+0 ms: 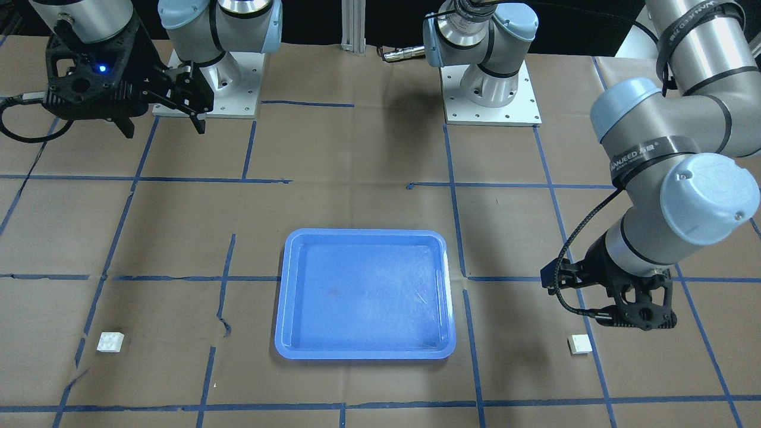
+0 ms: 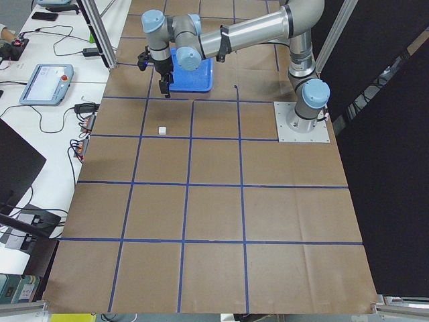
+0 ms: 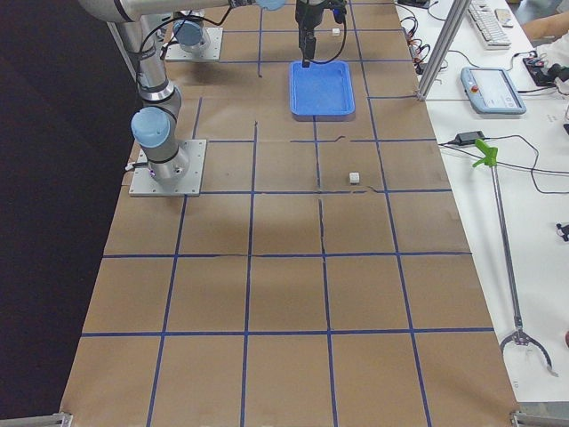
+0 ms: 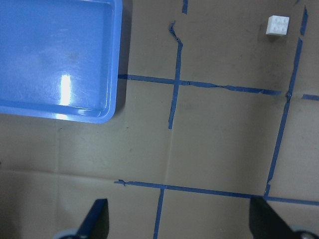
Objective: Assemble white blocks and place on blue tray
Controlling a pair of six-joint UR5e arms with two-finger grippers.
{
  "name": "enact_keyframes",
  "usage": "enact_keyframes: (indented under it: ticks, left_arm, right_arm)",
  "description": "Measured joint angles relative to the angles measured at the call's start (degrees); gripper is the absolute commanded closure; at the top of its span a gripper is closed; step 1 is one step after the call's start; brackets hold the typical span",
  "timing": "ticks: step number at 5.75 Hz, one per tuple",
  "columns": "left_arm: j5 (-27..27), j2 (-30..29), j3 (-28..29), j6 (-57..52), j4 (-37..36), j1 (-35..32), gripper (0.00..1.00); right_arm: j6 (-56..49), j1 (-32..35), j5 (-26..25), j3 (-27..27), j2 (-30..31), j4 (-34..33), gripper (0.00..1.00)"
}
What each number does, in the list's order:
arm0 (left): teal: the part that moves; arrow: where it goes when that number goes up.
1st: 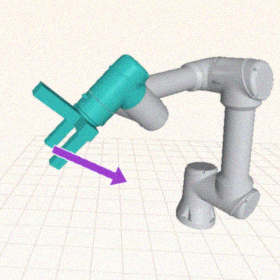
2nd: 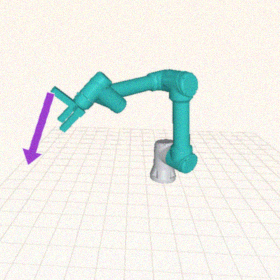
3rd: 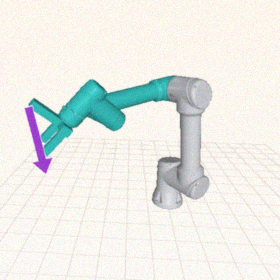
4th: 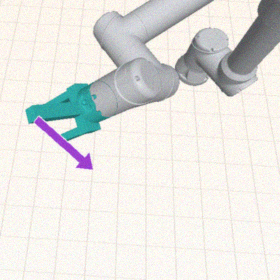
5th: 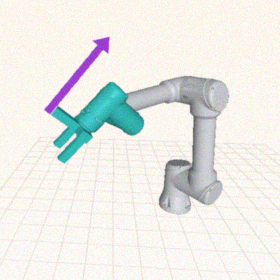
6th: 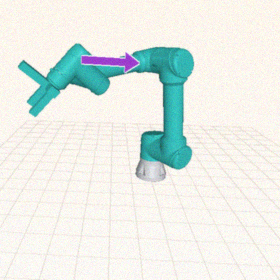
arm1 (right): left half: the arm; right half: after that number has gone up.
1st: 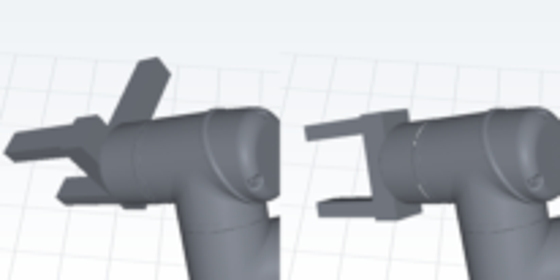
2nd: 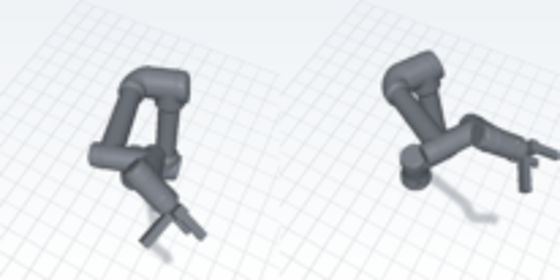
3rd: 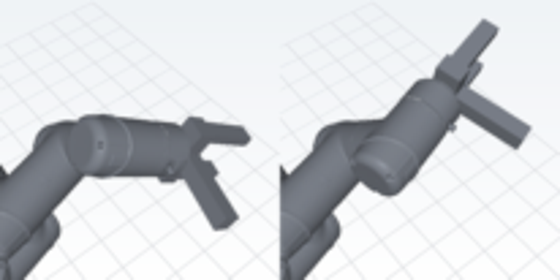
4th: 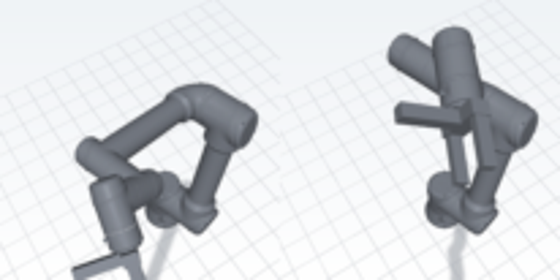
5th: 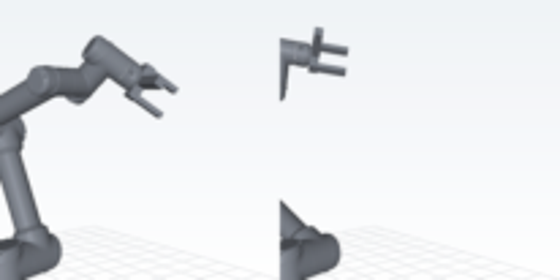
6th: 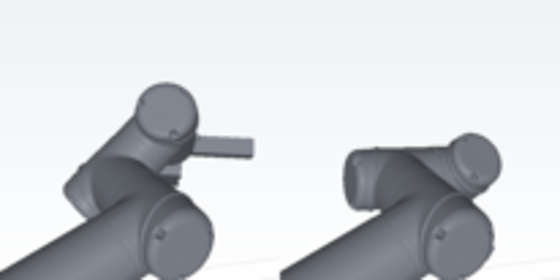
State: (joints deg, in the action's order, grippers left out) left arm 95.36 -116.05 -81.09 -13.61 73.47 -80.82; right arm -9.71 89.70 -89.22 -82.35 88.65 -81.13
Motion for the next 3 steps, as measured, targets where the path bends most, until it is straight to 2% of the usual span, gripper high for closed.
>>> enact_keyframes:
  ticks: [2,3]
  left_arm:
    - [-0.1,-8.4,-0.9,-1.4,-11.5,1.8,0.01]
    - [-0.3,-10.0,-1.5,-3.1,-13.7,3.3,0.01]
  right_arm:
    - [-22.4,-1.1,0.1,0.0,-1.4,-0.8,0.00]
    - [-38.2,-3.5,0.2,0.0,-2.7,-1.3,0.00]
